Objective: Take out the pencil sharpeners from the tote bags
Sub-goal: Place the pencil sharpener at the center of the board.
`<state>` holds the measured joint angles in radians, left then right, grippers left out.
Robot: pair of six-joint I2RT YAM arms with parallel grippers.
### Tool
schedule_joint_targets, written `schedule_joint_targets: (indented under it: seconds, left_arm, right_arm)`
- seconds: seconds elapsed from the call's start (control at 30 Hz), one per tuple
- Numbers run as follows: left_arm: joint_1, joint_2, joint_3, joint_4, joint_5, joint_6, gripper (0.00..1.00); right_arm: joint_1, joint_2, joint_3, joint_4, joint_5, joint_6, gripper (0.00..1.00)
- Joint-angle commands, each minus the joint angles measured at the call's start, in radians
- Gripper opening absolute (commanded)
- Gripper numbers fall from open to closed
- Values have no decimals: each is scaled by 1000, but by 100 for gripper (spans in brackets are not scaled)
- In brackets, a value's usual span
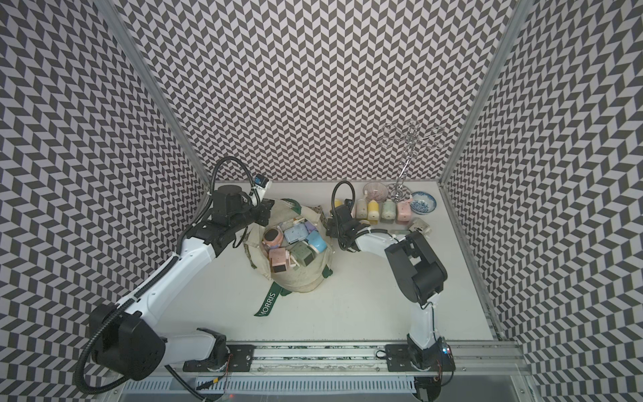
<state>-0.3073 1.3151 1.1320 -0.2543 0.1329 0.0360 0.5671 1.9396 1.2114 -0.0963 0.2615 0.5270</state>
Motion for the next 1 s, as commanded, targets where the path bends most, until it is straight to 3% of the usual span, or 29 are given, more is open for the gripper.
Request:
schedule_joint_targets:
  seconds: [0.0,0.53,0.73,0.97]
  left_arm:
    - [5,-20,51,34,-9,14,0]
    - [4,-25,51,31,-21,19,0]
    - [4,-27,50,31,-28,21,0]
    - [2,-28,52,32,-27,20,0]
  right_arm:
    - [21,34,27,-31,46,-31,78]
    - [56,-42,38,-118,73,-35,99]
    - [62,-181,3,-134,67,-63,99]
    - [62,-478,-133,-54,-21,-182,94]
